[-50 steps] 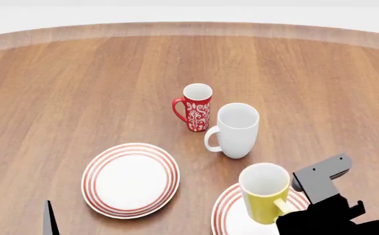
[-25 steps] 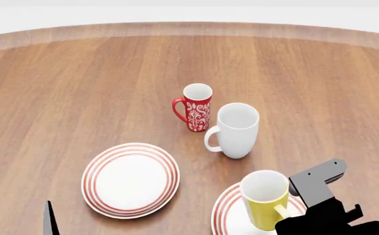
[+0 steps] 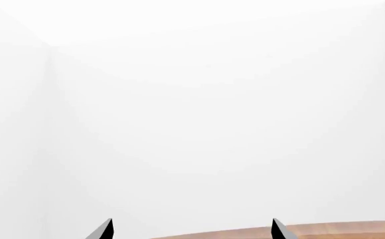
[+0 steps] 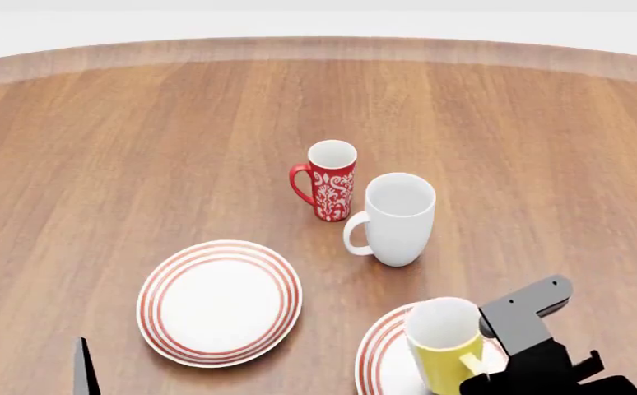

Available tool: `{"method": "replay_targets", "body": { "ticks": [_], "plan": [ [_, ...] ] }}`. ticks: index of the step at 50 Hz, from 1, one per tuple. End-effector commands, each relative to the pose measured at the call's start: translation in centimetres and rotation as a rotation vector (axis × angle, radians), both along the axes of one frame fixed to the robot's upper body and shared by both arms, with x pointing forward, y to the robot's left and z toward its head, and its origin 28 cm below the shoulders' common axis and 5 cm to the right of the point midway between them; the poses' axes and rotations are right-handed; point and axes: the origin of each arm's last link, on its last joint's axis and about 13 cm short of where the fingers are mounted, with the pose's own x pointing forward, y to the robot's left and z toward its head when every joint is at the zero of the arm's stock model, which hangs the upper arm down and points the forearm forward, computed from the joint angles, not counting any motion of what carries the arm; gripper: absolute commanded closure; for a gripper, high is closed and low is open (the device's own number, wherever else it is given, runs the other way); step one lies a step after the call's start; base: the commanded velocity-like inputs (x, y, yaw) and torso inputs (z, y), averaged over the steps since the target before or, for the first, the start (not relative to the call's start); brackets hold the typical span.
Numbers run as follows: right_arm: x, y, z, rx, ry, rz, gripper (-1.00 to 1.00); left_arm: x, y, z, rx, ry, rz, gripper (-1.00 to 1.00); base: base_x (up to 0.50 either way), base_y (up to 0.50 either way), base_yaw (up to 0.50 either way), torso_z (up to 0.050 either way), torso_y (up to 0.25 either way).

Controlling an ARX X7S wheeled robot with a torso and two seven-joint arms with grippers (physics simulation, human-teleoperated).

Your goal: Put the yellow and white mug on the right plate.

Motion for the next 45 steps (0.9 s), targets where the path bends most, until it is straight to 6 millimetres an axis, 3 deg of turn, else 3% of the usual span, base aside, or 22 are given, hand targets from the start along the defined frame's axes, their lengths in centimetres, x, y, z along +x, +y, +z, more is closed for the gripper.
{"method": "replay_targets", "body": {
  "ticks": [1, 8, 9, 28, 45],
  "plan": [
    [-0.1, 0.2, -0.7, -0.007, 0.017, 0.013, 1.0, 0.0, 0.0, 0.0, 0.0, 0.0, 0.0, -1.0, 0.0, 0.0, 0.0, 0.0, 0.0],
    [-0.1, 0.2, -0.8, -0.018, 0.015, 0.005, 1.0, 0.0, 0.0, 0.0, -0.001, 0.002, 0.0, -1.0, 0.0, 0.0, 0.0, 0.0, 0.0],
    [-0.1, 0.1, -0.8, -0.016, 0.016, 0.001, -1.0, 0.0, 0.0, -0.1, -0.001, 0.003, 0.0, -1.0, 0.0, 0.0, 0.0, 0.0, 0.0],
    [-1.5, -0.5, 0.1, -0.016, 0.012, -0.008, -1.0, 0.1, 0.0, 0.0, -0.009, 0.006, 0.007, -1.0, 0.0, 0.0, 0.0, 0.0, 0.0],
    [-7.1, -2.4, 3.0, 0.048, -0.069, -0.06, -1.0, 0.0, 0.0, 0.0, -0.01, 0.004, 0.004, -1.0, 0.0, 0.0, 0.0, 0.0, 0.0]
  ]
}}
